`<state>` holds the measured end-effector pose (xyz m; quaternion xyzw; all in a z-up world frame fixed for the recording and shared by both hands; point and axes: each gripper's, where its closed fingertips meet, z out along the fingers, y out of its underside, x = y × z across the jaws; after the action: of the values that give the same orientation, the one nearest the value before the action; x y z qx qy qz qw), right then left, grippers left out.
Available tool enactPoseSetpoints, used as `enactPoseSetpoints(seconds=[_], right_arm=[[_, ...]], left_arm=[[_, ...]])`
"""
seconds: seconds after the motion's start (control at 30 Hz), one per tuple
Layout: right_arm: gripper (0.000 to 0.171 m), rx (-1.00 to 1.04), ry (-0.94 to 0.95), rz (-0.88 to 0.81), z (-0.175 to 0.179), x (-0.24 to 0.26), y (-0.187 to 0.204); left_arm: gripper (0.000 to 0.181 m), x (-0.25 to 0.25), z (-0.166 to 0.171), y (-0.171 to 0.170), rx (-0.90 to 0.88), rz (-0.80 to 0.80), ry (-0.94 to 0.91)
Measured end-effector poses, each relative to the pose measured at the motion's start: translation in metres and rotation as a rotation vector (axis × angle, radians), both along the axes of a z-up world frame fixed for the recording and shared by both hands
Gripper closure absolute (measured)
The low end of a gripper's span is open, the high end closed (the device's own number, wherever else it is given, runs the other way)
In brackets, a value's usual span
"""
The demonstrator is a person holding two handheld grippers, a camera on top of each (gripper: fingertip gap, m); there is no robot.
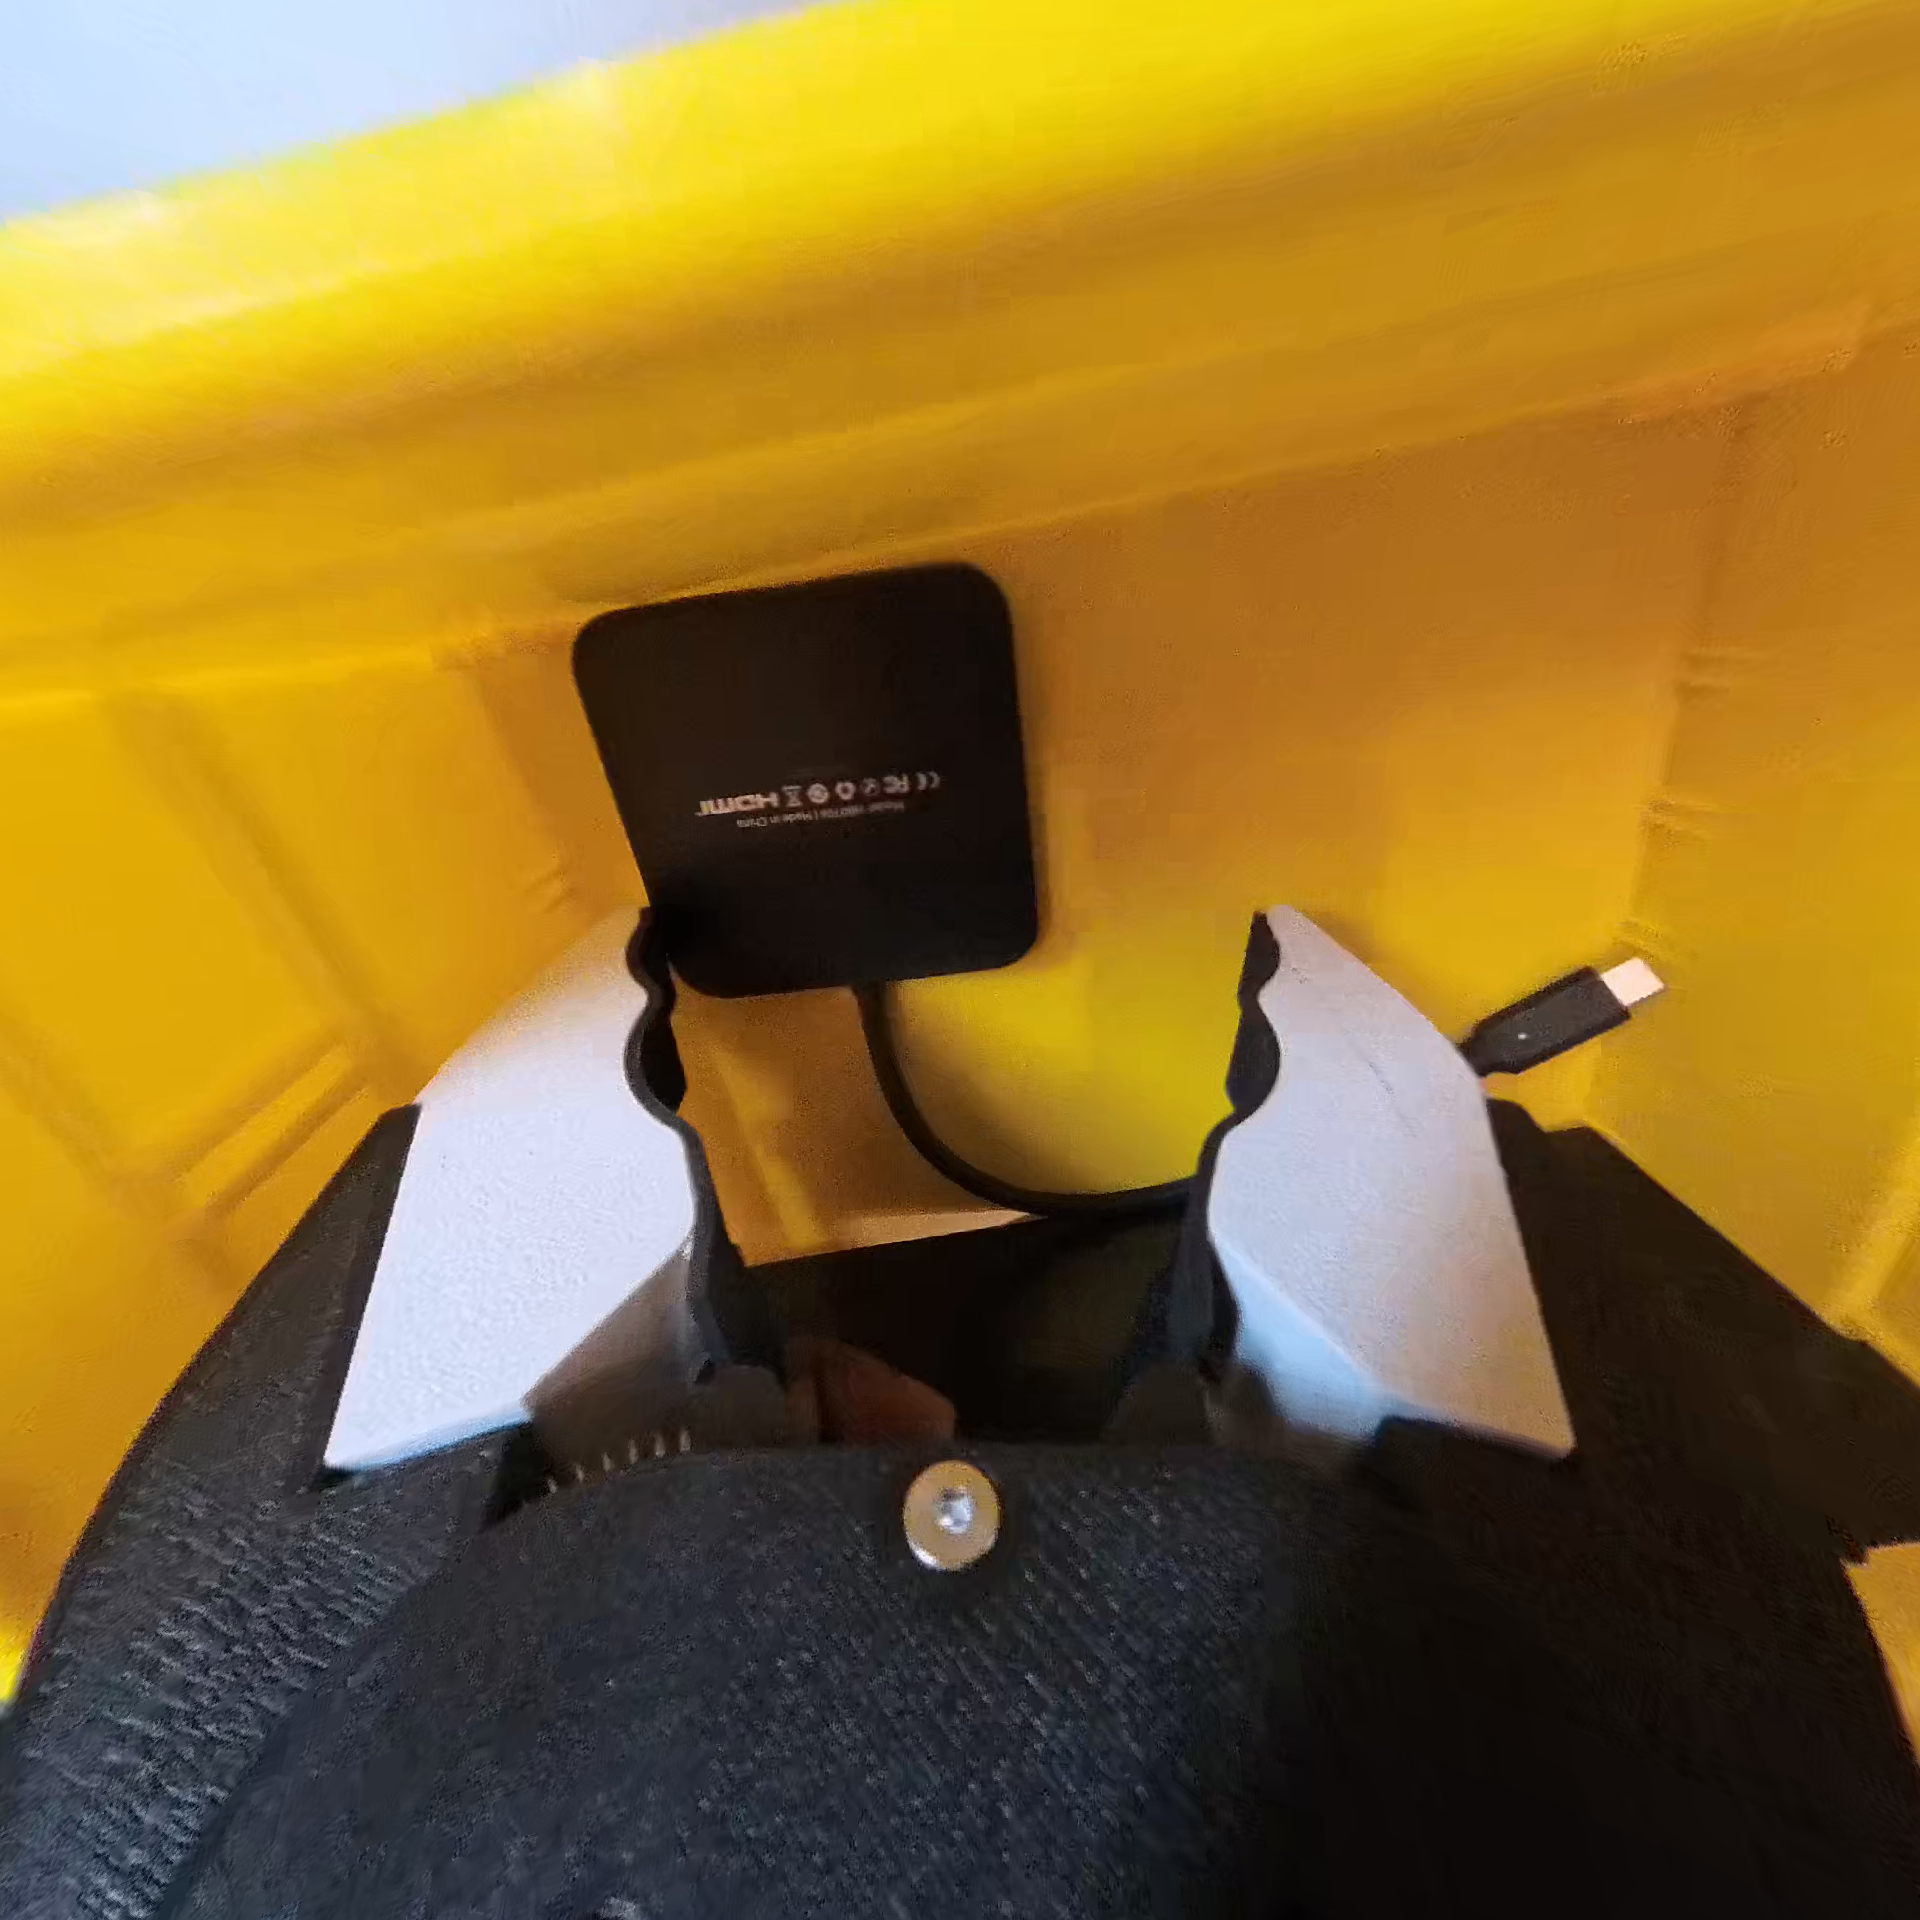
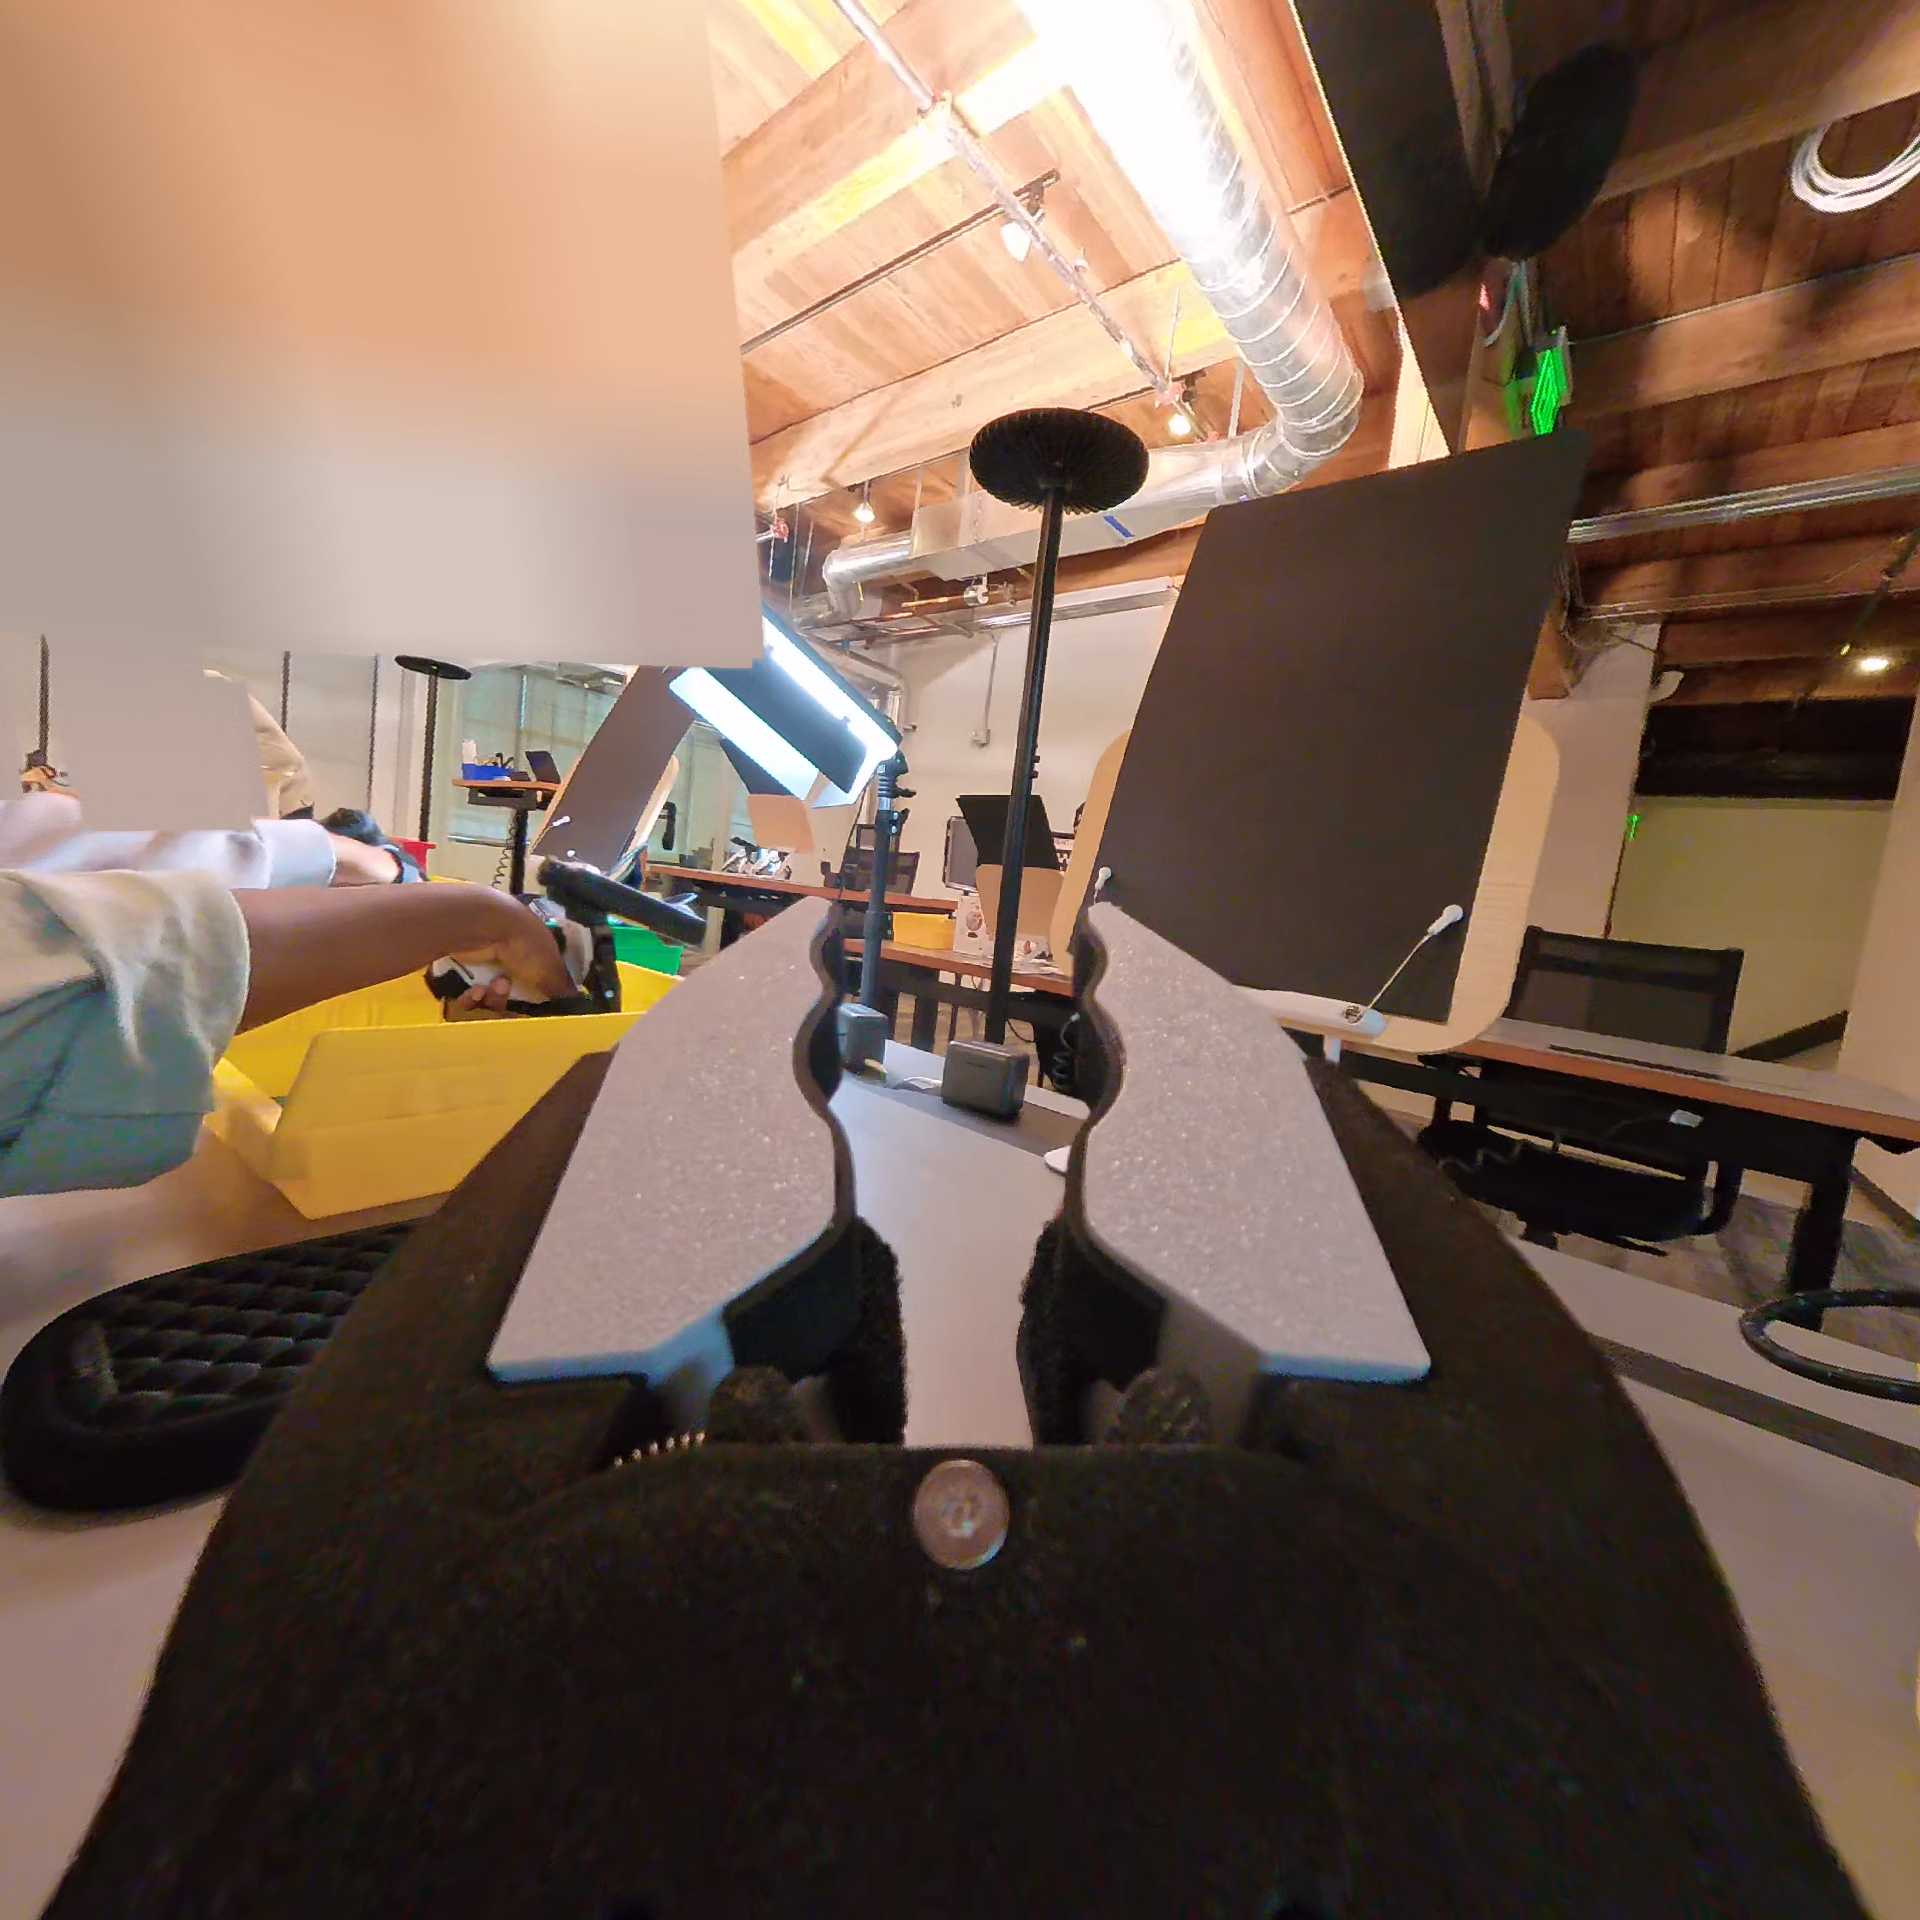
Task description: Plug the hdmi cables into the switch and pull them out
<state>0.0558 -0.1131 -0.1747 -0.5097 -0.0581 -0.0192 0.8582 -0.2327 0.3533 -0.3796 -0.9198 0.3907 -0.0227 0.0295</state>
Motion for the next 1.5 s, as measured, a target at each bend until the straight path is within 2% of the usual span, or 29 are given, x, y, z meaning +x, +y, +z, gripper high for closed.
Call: enactPoseSetpoints(seconds=[0.1, 0.13, 0.17, 0.37, 0.5, 0.63, 0.8, 0.9, 1.0, 1.07, 1.13, 1.3, 1.4, 1.5], right_arm=[[0.129, -0.011, -0.001, 0.012, -0.003, -0.003, 0.003], [0.129, -0.012, -0.007, 0.013, -0.003, -0.005, 0.004], [0.130, -0.014, -0.014, 0.012, -0.004, -0.006, 0.004], [0.130, -0.025, -0.011, -0.001, -0.006, -0.001, 0.005], [0.131, -0.023, 0.000, -0.002, -0.007, 0.001, 0.006], [0.131, -0.029, -0.007, 0.007, -0.007, -0.003, 0.008], [0.131, -0.036, -0.025, 0.008, -0.006, -0.007, 0.008], [0.131, -0.036, -0.018, 0.022, -0.006, -0.010, 0.009], [0.130, -0.035, -0.011, 0.065, -0.006, -0.020, 0.011], [0.128, -0.030, -0.013, 0.102, -0.005, -0.030, 0.013], [0.124, -0.012, -0.024, 0.154, -0.003, -0.044, 0.013], [0.119, 0.008, -0.056, 0.248, 0.002, -0.074, 0.012], [0.119, -0.005, -0.081, 0.255, 0.001, -0.080, 0.013], [0.124, -0.029, -0.104, 0.256, -0.003, -0.081, 0.015]], left_arm=[[0.077, -0.001, -0.003, 0.001, -0.022, -0.006, 0.020], [0.087, 0.000, -0.002, 0.003, -0.012, -0.007, 0.010], [0.114, 0.004, 0.002, 0.007, 0.016, -0.012, -0.043], [0.115, 0.007, 0.019, 0.002, 0.125, -0.105, -0.090], [0.115, 0.020, 0.073, 0.001, 0.277, -0.128, -0.289], [0.115, 0.037, 0.140, -0.018, 0.492, -0.223, -0.504], [0.115, 0.058, 0.237, -0.075, 1.046, -0.411, -0.705], [0.115, 0.073, 0.281, -0.136, 1.340, -0.507, -0.793], [0.114, 0.095, 0.304, -0.208, 1.555, -0.609, -0.870], [0.115, 0.114, 0.306, -0.258, 1.663, -0.704, -0.904], [0.116, 0.136, 0.294, -0.302, 1.763, -0.811, -0.855], [0.115, 0.185, 0.241, -0.378, 2.100, -1.068, -0.460], [0.115, 0.208, 0.208, -0.410, 2.067, -1.229, -0.491], [0.115, 0.217, 0.192, -0.423, 2.016, -1.313, -0.511]])
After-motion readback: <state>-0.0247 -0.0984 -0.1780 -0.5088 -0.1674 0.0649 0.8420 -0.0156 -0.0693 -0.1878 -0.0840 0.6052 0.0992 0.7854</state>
